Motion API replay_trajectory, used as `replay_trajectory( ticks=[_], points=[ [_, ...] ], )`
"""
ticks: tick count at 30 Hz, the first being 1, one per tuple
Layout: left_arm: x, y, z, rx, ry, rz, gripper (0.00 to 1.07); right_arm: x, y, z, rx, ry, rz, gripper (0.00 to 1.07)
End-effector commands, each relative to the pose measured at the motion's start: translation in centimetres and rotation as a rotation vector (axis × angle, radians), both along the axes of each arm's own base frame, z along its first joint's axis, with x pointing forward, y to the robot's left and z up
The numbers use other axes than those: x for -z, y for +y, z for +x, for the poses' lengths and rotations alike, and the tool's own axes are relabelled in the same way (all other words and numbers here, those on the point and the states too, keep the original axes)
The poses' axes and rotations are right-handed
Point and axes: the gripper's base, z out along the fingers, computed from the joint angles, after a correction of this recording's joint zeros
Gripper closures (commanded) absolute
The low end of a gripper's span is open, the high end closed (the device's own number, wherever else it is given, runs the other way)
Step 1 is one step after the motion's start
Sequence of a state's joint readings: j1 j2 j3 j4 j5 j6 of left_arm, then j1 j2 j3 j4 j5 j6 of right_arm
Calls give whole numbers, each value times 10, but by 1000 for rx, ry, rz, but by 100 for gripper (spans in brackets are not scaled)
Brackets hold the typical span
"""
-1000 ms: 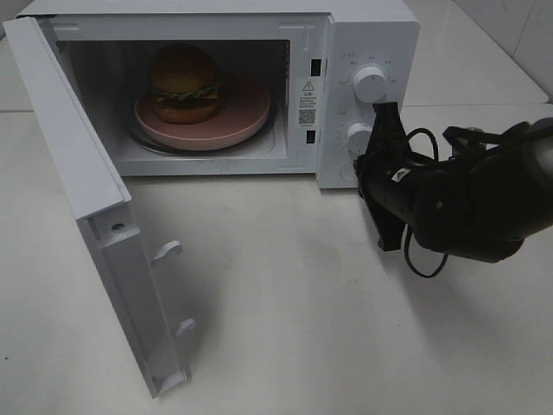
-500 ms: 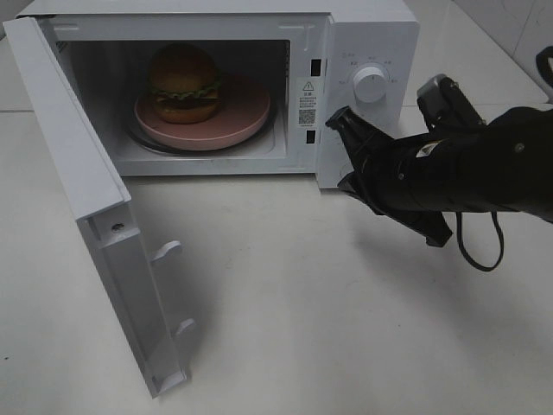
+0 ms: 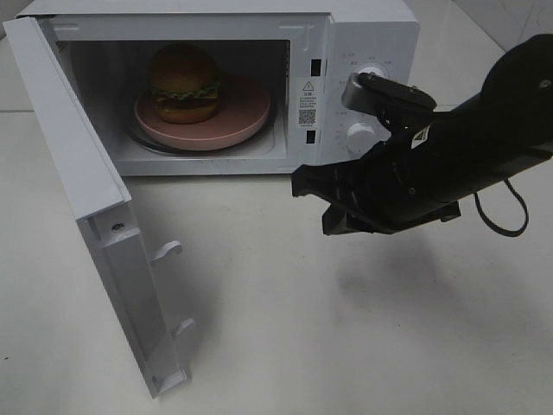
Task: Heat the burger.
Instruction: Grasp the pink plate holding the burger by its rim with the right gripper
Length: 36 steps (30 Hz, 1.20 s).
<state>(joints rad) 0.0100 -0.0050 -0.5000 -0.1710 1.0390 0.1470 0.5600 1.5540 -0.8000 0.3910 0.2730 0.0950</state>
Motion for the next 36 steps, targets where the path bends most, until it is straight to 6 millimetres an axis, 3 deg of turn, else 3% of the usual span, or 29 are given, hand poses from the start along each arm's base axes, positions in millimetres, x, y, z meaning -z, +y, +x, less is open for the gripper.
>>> replay_trajectory(
  ticks=[1,11,21,22,24,25,26,28,36],
  points=[
    [0,0,-3,-4,-29,0,10,-5,-3,-3,-106,12,-90,105],
    [0,0,-3,-4,-29,0,10,-22,-15,-1,-494,7,-426,102],
    [0,0,-3,-4,-29,0,10,-42,-14,5,-861,-69,-560,101],
    [0,0,-3,-4,-29,0,10,-45,-14,6,-969,-105,-591,100],
    [0,0,-3,-4,-29,0,10,-47,-13,7,-1020,-123,-606,100],
    [0,0,-3,-4,-29,0,10,-50,-13,7,-1148,-164,-639,99],
    [0,0,-3,-4,-29,0,10,-50,-13,7,-1148,-164,-639,99],
    [0,0,-3,-4,-29,0,10,-51,-13,8,-1361,-236,-690,98],
    [0,0,-3,-4,-29,0,10,-51,-12,9,-1603,-325,-745,89]
  ],
)
